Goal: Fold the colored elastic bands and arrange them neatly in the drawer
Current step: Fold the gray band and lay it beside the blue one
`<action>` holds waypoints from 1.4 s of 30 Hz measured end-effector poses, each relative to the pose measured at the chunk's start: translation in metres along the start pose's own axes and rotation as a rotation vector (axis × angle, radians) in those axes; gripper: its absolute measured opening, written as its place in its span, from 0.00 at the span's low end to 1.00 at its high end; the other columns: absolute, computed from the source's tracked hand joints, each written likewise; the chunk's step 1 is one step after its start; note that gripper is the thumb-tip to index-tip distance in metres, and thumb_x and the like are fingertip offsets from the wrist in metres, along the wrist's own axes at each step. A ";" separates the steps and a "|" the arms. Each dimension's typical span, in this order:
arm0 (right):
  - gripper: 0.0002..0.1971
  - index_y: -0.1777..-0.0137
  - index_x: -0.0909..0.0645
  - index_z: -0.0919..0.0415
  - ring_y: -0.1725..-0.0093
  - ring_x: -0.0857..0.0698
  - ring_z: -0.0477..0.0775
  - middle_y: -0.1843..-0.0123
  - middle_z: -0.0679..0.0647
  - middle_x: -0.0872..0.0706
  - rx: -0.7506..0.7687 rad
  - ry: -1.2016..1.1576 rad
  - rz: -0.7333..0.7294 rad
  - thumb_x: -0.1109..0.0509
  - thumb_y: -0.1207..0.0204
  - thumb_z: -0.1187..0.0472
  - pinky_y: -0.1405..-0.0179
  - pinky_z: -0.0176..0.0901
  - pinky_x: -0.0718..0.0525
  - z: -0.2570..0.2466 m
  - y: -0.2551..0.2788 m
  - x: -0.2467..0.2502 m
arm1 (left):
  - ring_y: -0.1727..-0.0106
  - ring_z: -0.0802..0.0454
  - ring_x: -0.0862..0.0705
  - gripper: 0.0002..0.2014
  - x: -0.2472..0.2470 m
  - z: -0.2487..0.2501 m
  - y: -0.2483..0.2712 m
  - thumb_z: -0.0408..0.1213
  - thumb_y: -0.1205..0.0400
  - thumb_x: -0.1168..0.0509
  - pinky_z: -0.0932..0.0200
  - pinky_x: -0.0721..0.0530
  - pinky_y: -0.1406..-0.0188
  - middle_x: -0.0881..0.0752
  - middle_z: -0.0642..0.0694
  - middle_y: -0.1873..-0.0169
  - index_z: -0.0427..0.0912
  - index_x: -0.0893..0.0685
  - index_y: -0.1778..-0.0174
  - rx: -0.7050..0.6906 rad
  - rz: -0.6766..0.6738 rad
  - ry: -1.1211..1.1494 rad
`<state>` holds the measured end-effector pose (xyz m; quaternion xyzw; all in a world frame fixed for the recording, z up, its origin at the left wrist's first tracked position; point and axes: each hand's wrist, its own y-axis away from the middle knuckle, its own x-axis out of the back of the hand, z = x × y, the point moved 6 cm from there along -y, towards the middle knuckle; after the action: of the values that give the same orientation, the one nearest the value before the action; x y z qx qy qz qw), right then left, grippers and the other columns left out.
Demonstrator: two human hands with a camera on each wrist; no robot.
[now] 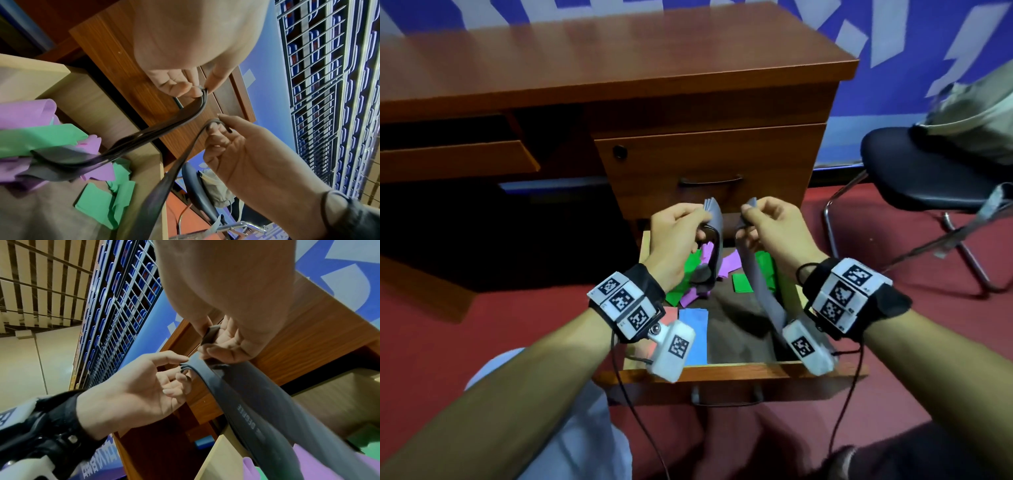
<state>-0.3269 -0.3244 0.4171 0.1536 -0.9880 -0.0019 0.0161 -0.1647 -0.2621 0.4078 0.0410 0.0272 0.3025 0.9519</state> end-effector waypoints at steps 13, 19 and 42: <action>0.11 0.55 0.24 0.61 0.67 0.09 0.61 0.66 0.62 0.11 0.031 0.179 -0.166 0.35 0.13 0.56 0.70 0.44 0.16 0.013 -0.001 -0.008 | 0.67 0.46 0.25 0.05 -0.012 -0.018 0.008 0.26 0.22 0.29 0.61 0.31 0.78 0.18 0.36 0.67 0.30 0.09 0.57 0.050 -0.051 -0.033; 0.10 0.58 0.27 0.61 0.64 0.07 0.65 0.73 0.60 0.13 0.012 0.145 -0.097 0.35 0.15 0.59 0.65 0.49 0.13 0.012 0.000 -0.002 | 0.65 0.46 0.24 0.04 -0.009 -0.020 0.006 0.28 0.23 0.29 0.60 0.29 0.76 0.16 0.38 0.67 0.35 0.08 0.60 0.055 -0.028 -0.008; 0.14 0.65 0.22 0.59 0.75 0.23 0.49 0.73 0.52 0.18 0.064 0.259 -0.107 0.36 0.16 0.61 0.76 0.40 0.27 -0.002 0.000 0.004 | 0.75 0.54 0.22 0.05 -0.003 -0.003 0.000 0.23 0.22 0.30 0.64 0.26 0.80 0.17 0.42 0.74 0.33 0.10 0.61 0.009 -0.061 -0.005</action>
<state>-0.3309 -0.3257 0.4188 0.2054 -0.9676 0.0484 0.1384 -0.1677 -0.2638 0.4046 0.0455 0.0272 0.2731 0.9605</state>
